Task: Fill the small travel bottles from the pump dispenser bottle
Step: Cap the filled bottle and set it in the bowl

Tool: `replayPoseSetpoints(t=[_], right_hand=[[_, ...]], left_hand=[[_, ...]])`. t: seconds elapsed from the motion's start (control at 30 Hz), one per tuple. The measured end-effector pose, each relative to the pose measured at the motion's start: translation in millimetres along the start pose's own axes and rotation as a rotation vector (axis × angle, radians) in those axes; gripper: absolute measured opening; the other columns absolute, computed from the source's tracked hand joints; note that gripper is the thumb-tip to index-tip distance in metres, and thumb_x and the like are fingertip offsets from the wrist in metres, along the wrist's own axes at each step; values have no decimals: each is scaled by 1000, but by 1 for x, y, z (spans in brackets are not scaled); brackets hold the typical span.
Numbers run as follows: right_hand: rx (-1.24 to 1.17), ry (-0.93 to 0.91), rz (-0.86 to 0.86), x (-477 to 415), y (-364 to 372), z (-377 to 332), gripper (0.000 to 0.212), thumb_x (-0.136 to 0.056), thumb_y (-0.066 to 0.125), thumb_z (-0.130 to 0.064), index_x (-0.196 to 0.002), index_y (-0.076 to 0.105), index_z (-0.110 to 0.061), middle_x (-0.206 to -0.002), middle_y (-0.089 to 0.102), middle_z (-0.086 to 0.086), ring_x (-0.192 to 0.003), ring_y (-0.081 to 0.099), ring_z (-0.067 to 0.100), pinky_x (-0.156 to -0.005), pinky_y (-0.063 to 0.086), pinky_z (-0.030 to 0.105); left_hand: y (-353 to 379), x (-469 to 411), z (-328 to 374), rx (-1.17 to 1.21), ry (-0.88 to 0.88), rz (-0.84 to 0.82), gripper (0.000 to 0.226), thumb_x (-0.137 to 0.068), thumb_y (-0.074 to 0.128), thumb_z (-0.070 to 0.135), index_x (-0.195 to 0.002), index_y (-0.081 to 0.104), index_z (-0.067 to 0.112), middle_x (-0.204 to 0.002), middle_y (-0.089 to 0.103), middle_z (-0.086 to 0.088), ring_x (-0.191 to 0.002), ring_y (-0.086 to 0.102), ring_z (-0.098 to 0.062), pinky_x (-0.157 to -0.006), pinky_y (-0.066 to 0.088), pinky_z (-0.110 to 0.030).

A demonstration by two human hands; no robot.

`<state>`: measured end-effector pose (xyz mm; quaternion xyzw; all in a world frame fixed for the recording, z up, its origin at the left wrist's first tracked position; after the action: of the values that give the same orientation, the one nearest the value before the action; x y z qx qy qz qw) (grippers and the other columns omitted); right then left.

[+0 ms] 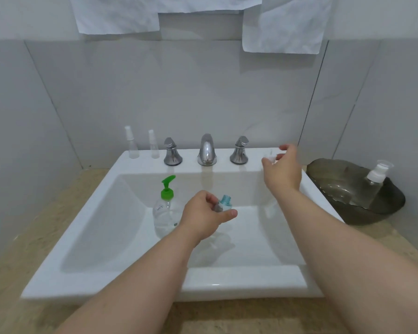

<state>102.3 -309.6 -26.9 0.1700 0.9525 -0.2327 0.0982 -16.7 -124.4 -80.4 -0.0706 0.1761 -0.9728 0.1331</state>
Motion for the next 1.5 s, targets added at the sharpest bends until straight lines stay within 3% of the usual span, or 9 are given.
replayPoseSetpoints(t=[0.17,0.43,0.6,0.73,0.93,1.07,1.27,1.4,1.5], right_hand=[[84,-42,15,-22,13,4,52,-96,65,-20,-142,41,-18,-127,60,6,-113,60,31,-96,45,41],[242,-117,70,-16,17,6,67,-92,72,-33,-148,39,-15,-147,46,11,-136,44,33,-111,35,46],[148,-164,84,24,10,-15,38,-92,63,-18,-126,49,-15,-131,49,9,-116,52,30,-92,41,38],[12,-12,-241,54,13,-17,22,-89,61,-9,-108,54,-18,-99,57,-1,-88,57,22,-73,42,30],[-364,597,-428,88,18,-5,16,-101,47,-17,-110,59,-12,-97,66,9,-71,65,23,-57,46,29],[-401,774,-686,108,17,-3,22,-106,43,-16,-104,62,-4,-87,74,17,-72,70,31,-53,50,29],[-383,459,-741,105,13,-6,41,-86,61,10,-117,65,-16,-117,70,8,-83,74,23,-70,59,33],[-191,208,-772,112,17,-7,38,-82,81,-6,-111,62,-20,-114,71,1,-78,69,16,-67,53,29],[-130,115,-747,111,16,-7,39,-83,85,-21,-115,63,-18,-101,74,-1,-68,65,12,-56,46,18]], left_hand=[[2,-3,0,23,17,13,42,-76,92,37,-96,58,24,-103,69,2,-92,71,-19,-76,56,-30],[-1,-9,-5,84,39,43,42,-75,92,39,-97,62,20,-100,64,3,-93,71,-25,-89,61,-50],[-5,-7,2,119,40,78,37,-81,88,35,-102,66,15,-94,65,0,-77,64,-15,-78,59,-32],[-9,3,5,144,35,91,30,-85,86,21,-106,70,6,-90,65,0,-69,59,-8,-47,45,-8],[-14,9,5,80,110,103,33,-84,86,24,-113,75,15,-104,69,-1,-73,59,-9,-53,47,-11],[-12,10,8,58,167,100,36,-85,85,28,-118,74,19,-107,71,4,-71,58,-10,-59,49,-14],[-16,8,5,42,100,184,35,-86,83,34,-115,73,17,-99,69,9,-85,62,0,-71,47,-17],[-16,9,6,38,56,190,30,-85,84,31,-109,73,16,-94,71,9,-83,65,0,-59,46,-8],[-15,9,4,34,52,168,35,-84,86,32,-112,78,14,-95,76,6,-87,72,-6,-69,54,-16]])
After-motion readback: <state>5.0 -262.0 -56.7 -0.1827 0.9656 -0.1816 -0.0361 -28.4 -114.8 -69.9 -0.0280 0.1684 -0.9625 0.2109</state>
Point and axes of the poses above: each hand's wrist, its own x-axis away from the middle knuckle, its own y-axis out of the palm, z = x × y, the point moved 2 cm from there along -x, towards the middle knuckle
